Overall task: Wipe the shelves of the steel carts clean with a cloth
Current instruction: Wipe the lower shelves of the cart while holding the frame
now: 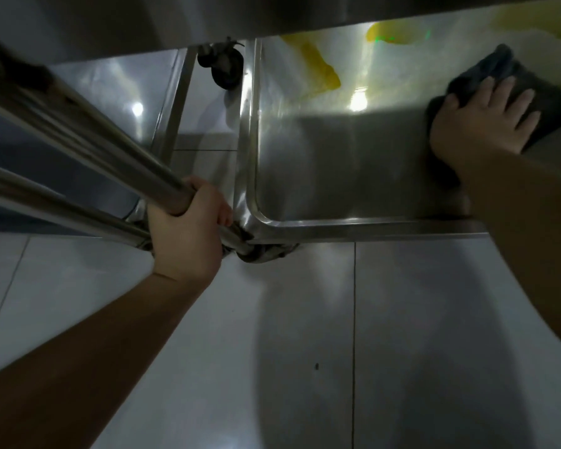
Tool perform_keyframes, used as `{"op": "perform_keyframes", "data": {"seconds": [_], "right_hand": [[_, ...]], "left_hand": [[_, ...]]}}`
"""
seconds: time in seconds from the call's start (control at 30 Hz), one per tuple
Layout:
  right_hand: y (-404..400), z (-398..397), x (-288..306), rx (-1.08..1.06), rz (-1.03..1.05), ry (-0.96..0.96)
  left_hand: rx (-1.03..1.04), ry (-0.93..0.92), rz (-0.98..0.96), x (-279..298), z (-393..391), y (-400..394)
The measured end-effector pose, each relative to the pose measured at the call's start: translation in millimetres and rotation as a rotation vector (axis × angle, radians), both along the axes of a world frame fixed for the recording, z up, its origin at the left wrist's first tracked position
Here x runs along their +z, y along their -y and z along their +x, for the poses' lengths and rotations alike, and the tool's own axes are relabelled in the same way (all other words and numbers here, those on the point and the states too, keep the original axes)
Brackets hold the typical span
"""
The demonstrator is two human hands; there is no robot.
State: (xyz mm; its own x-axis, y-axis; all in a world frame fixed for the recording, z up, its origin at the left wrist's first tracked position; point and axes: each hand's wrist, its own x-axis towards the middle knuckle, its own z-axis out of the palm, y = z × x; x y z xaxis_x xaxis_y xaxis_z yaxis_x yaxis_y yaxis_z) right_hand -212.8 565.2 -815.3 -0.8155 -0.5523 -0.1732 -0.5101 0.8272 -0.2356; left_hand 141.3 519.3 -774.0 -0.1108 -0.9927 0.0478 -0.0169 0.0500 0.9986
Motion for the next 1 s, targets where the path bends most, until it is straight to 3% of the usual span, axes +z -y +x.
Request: {"op": "perform_keyframes", "data": {"seconds": [0.1,0.3,0.57,0.7,0.87,1.0], "right_hand": [[54.7,49.9,-7.1,0.145,-0.026,-0.02],[125.0,166.0,-9.7,0.909,-0.045,-0.028],[21.6,182.1,-20.4,1.514,-0.109,-0.134],[-14.6,130.6,-10.5,1.387,-0.01,-0.066],[-61.7,61.1,-6.9,0.893,0.039,-0.027],[-52.8,108.9,-8.0,0.546,-0.009,-0.032]], "left_hand": [[0.017,-0.005,-0.003,1.8,-2.3,-1.4],[0.036,0.04,-0.015,5.3,-3.2,-3.4],[-0.044,0.057,-0.021,5.7,1.8,-1.8],[-0.011,0.086,-0.015,7.1,0.9,-2.9],[0.027,0.083,0.033,5.5,1.4,-1.8],[0.043,0.038,0.063,5.1,-0.2,-3.6]]}}
